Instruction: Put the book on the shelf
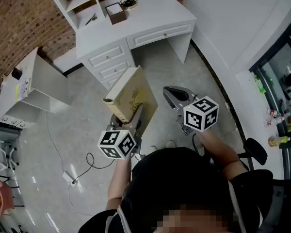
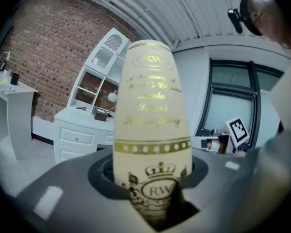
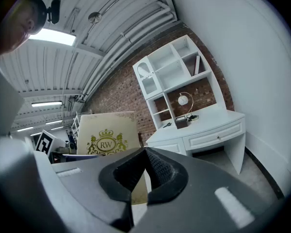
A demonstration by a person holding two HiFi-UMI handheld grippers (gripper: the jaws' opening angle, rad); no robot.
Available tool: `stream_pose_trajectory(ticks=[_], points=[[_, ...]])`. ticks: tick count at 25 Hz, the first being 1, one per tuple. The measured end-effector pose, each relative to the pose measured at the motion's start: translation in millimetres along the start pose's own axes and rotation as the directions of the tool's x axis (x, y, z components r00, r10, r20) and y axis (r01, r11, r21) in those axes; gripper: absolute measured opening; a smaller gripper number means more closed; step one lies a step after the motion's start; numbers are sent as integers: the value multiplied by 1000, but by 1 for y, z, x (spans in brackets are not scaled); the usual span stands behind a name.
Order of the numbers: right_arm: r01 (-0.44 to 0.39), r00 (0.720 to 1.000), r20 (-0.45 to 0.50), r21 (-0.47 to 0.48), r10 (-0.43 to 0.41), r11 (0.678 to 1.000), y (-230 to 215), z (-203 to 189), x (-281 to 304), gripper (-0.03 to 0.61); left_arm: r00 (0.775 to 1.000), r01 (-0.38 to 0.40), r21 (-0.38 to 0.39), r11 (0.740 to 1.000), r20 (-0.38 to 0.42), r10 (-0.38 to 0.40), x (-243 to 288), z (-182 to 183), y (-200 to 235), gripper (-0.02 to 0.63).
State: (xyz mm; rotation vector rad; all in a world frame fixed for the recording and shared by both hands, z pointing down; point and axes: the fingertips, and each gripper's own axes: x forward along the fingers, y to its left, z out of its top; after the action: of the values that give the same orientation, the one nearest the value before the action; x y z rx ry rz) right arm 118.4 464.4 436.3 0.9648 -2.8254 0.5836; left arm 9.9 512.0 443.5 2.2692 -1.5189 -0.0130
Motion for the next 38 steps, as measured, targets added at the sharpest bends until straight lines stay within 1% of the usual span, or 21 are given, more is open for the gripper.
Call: stream_pose_trajectory(ticks=[7,11,13,21,29,35,38], points=[[-10,1000,-4,-3,10,1000,-3,-3,3,-6,1000,-26,4,1000,11,26,-3,-1,2,221],[-9,999,31,7,9,1000,-5,1,4,-5,1000,-27,1,1000,11,27,-3,-3,3,221],[0,1000,21,6,0,1000,-9,2,5,-5,1000,-30,-2,1000,10,30,-2,-2,3,221],[-28,999,-34,5,28,1000,-15,-8,7,-5,1000,-31,5,1000,5,31,10,-4,-1,221],[-49,998,-30,18,49,999,-35,-3,5,-5,999,-41,20,999,-6,41,29,-4,-11,221],[-59,997,-45,38,61,998,-52,-11,3,-5,998,-65,23,998,3,65,38,-6,-17,221],[-65,997,-45,56,67,996,-56,-14,5,-5,996,-83,30,996,-11,83,38,-11,-14,221]])
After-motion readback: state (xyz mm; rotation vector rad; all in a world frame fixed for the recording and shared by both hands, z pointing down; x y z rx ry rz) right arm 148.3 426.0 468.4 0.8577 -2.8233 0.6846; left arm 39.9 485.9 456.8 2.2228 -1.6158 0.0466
